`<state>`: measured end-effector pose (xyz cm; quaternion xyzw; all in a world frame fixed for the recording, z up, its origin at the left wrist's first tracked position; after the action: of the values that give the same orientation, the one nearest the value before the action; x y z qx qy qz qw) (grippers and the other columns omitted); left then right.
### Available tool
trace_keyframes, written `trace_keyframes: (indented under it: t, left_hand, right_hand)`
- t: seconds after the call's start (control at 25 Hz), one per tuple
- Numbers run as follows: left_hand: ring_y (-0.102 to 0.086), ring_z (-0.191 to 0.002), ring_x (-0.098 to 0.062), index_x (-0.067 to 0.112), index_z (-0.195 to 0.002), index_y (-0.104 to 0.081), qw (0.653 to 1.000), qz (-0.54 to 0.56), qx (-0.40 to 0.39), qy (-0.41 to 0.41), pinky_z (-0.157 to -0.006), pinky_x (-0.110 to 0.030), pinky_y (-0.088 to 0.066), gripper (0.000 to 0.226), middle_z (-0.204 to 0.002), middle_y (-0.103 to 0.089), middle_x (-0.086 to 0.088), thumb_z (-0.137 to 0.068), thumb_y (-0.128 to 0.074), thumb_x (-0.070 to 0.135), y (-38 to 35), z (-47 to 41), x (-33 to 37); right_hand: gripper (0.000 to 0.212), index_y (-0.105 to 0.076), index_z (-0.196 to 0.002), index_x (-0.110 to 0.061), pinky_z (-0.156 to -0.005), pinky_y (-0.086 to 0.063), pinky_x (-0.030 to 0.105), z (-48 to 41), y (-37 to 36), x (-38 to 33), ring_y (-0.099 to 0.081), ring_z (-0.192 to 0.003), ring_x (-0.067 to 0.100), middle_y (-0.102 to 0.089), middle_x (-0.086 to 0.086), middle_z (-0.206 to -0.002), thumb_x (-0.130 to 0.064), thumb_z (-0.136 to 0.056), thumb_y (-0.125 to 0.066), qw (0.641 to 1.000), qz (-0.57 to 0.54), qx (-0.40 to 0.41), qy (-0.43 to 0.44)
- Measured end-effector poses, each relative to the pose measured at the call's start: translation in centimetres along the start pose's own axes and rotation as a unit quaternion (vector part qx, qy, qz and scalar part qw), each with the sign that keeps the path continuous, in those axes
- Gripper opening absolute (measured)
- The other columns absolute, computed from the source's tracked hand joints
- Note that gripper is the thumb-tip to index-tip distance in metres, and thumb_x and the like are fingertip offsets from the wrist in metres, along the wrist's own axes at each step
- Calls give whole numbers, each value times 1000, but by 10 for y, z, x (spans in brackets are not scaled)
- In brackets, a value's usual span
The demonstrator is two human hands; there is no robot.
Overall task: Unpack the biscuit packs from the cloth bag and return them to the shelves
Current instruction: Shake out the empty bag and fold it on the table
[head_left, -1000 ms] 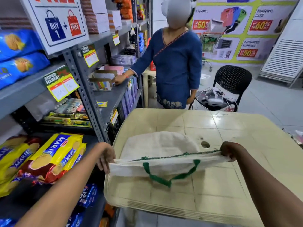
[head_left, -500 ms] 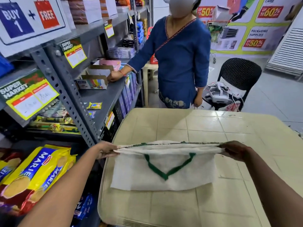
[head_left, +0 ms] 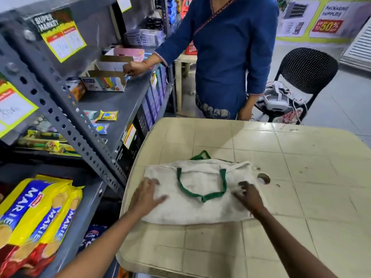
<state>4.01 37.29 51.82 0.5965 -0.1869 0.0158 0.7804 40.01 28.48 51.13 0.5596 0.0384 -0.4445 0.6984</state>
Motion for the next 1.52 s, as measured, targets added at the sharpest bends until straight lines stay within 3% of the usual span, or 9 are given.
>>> trace_keyframes:
  t: [0.16, 0.32, 0.56, 0.68, 0.8, 1.0, 1.12, 1.32, 1.52]
  left_hand:
    - [-45, -118, -24, 21, -131, -40, 966, -199, -139, -95, -94, -37, -45, 52, -131, -43, -4, -88, -49, 51, -57, 21, 3]
    - [-53, -112, -28, 9, -118, -46, 973, -160, -148, -75, -85, -39, -46, 26, -125, -52, -12, -98, -36, 22, -55, 28, 25]
    - [-58, -108, -34, 5, -109, -50, 969, -46, -238, -53, -86, -38, -46, 22, -118, -58, -21, -92, -42, 18, -96, 82, 60]
    - [-61, -100, -30, 6, -102, -54, 959, 82, -266, -57, -80, -35, -46, 23, -107, -63, -20, -91, -48, 25, -124, 120, 96]
    - [-61, -89, -23, 9, -100, -62, 954, 132, -259, -72, -74, -30, -46, 30, -99, -65, -14, -91, -53, 36, -134, 134, 111]
    - [-48, -126, -27, 21, -133, -51, 975, -75, -69, -196, -100, -34, -40, 55, -136, -49, -11, -85, -54, 47, -91, 121, 68]
    - [-18, -147, -22, 26, -150, -22, 943, -211, -153, -206, -117, -37, -22, 86, -161, -15, -4, -80, -52, 64, -102, 122, 31]
    - [-37, -128, -30, 17, -133, -44, 933, -255, -140, -212, -98, -41, -44, 40, -145, -36, -9, -95, -45, 28, -98, 99, 58]
    - [-44, -119, -29, 14, -113, -61, 908, -317, -99, -255, -96, -43, -34, 32, -122, -52, -10, -88, -45, 28, -96, 107, 83]
  right_hand:
    - [63, -39, -142, -20, -111, -33, 33, 26, -79, -3, -36, -132, 31, -35, 10, -148, -40, -86, -60, 971, 194, -95, 103]
    - [62, -17, -151, -15, -119, -20, 35, 27, -91, 11, -16, -145, 31, -13, 12, -159, -26, -96, -44, 955, 264, -87, 104]
    - [60, 0, -152, -10, -123, -14, 37, 5, -73, 34, -4, -150, 31, 3, 12, -162, -16, -101, -30, 931, 337, -121, 71]
    - [57, -11, -152, -9, -121, -20, 39, 19, -72, 15, -12, -148, 31, -10, 13, -161, -17, -99, -31, 947, 297, -88, 83]
    - [48, -43, -138, -5, -111, -33, 35, 75, -91, -24, -37, -133, 33, -39, 18, -145, -21, -93, -48, 953, 211, -31, 214]
    - [62, -54, -126, -12, -108, -35, 32, 157, -142, -31, -38, -130, 31, -43, 14, -138, -53, -80, -61, 907, 230, -121, 333]
    - [95, -37, -142, -15, -119, -21, 46, 172, -170, -7, -16, -145, 35, -20, 19, -156, -67, -66, -63, 877, 320, -167, 318]
    - [56, -34, -139, -11, -116, -13, 60, 179, -188, 1, -2, -148, 36, -5, 18, -160, -36, -91, -51, 881, 346, -172, 271]
    - [34, -49, -128, -4, -108, -36, 37, 156, -141, -10, -40, -132, 31, -46, 22, -139, -12, -95, -43, 948, 153, -132, 246]
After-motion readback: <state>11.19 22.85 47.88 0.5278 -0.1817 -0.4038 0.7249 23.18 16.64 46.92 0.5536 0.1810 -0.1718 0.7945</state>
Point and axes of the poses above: each hand's wrist, its own z-axis away from the middle knuckle, its own y-axis out of the back of the hand, x = y × z, the point moved 9 cm from there along -z, towards the middle knuckle
